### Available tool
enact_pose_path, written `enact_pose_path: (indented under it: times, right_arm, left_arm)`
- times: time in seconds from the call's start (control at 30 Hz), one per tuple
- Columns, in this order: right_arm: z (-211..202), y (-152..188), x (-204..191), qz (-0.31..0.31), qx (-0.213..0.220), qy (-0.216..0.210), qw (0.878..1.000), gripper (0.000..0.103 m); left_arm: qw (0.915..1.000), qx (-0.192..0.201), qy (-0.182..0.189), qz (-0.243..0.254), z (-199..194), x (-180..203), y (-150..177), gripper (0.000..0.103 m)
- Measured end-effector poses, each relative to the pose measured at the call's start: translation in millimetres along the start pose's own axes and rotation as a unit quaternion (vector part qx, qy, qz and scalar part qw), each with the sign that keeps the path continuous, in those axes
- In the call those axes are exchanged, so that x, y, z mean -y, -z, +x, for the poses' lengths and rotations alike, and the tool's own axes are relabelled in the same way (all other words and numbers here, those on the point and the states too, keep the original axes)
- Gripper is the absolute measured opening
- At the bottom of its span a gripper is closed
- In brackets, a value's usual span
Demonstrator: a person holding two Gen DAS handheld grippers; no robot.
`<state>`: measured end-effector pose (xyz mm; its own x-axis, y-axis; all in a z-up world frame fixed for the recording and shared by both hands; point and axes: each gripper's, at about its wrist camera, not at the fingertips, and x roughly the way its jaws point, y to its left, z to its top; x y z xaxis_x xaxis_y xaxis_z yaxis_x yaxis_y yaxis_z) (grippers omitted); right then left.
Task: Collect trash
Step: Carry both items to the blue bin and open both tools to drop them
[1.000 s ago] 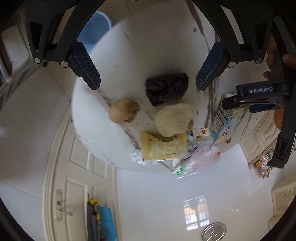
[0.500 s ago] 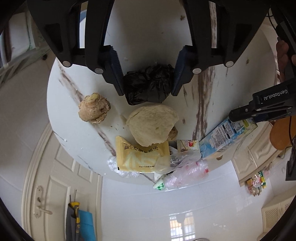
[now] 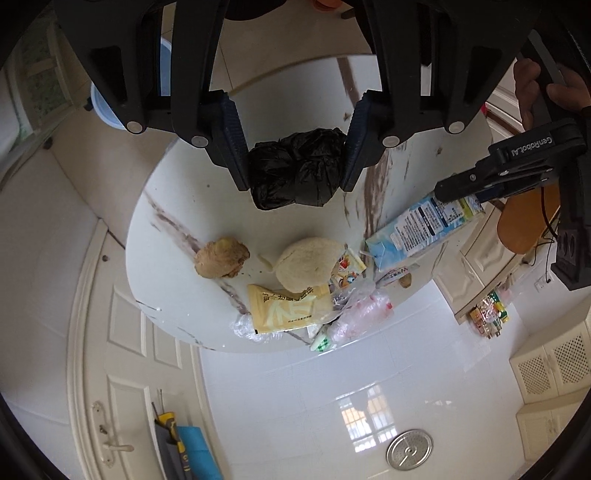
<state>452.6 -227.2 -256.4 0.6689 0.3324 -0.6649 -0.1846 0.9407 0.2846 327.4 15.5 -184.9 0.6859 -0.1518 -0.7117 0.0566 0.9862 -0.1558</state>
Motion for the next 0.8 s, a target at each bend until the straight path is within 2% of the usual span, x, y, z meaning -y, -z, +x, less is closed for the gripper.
enact_pose_path:
  times: [0.1, 0.23, 0.3, 0.43, 0.63, 0.8]
  right_arm:
    - [-8, 6, 1, 0.004, 0.01, -0.01, 1.0, 0.046]
    - [-25, 9, 6, 0.014, 0.035, -0.017, 0.999, 0.046]
    - [-38, 11, 12, 0.022, 0.053, -0.008, 0.998, 0.046]
    - [-70, 16, 41, 0.043, 0.081, 0.027, 0.995, 0.046]
    - [-101, 35, 108, 0.102, 0.086, 0.098, 0.986, 0.046]
    - [-98, 47, 151, 0.148, 0.074, 0.118, 0.979, 0.047]
  left_arm:
    - [0.9998, 0.015, 0.005, 0.012, -10, 7, 6, 0.044]
    - [0.9986, 0.026, 0.034, 0.031, -21, 27, 7, 0.044]
    - [0.9975, 0.027, 0.047, 0.046, -23, 43, 6, 0.044]
    - [0.9908, 0.02, 0.1, 0.089, -16, 93, 3, 0.044]
    - [0.9766, -0.002, 0.154, 0.151, 17, 170, -3, 0.044]
    - [0.968, -0.02, 0.169, 0.184, 68, 218, -29, 0.044]
